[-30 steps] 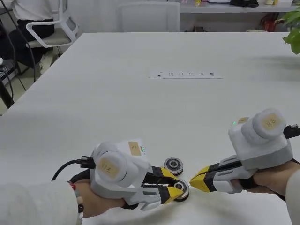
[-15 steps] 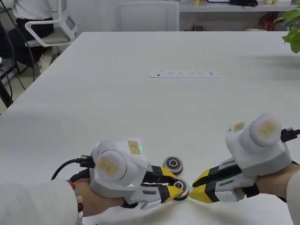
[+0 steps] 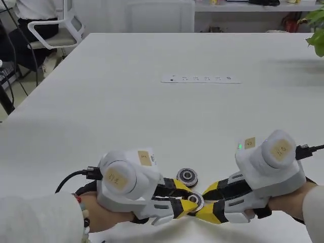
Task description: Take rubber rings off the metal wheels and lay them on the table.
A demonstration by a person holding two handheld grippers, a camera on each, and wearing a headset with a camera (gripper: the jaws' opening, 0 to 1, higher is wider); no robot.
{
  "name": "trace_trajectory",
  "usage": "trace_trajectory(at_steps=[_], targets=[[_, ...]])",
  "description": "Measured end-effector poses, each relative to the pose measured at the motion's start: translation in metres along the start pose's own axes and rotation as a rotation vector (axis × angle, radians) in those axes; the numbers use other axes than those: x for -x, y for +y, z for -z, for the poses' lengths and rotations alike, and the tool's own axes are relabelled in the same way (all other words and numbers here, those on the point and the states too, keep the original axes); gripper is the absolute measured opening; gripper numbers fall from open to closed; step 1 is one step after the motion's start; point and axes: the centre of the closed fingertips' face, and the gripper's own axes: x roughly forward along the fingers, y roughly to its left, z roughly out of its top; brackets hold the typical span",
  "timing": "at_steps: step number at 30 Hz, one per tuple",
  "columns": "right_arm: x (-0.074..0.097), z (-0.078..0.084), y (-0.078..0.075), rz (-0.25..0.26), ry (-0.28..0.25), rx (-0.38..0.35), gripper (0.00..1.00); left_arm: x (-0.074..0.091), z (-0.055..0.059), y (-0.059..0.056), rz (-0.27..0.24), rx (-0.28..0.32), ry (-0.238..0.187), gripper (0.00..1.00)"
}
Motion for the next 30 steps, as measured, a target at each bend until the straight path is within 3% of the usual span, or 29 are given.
trace_trajectory(at_steps=[10,12,14,22,25,30], targets=[[0.0034,0.0020,-0.0009,-0.001,0.011,0.023,0.15,-0.0001,-0.0003,-0.0001,0.000,0.003,-0.001,0.13],[0.0047,0.0058,-0.0029,0.008,0.035,0.039,0.09,-0.0001,-0.0002,0.0003,-0.001,0.003,-0.001,0.13],[0.0064,0.0041,-0.0053,0.013,0.019,0.028,0.02,0.0000,-0.0002,0.0003,-0.001,0.005,-0.003,0.13],[0.0053,0.0032,-0.0063,0.034,0.026,0.028,0.00,0.0001,0.0004,0.0012,-0.004,0.009,-0.004,0.13],[0.0047,0.0033,-0.0073,0.043,0.042,-0.001,0.00,0.0002,0.0005,0.0016,-0.006,0.010,-0.004,0.13],[0.0061,0.0047,-0.0088,0.029,0.025,-0.187,0.00,0.0002,0.0006,0.0015,-0.005,0.009,-0.004,0.13]])
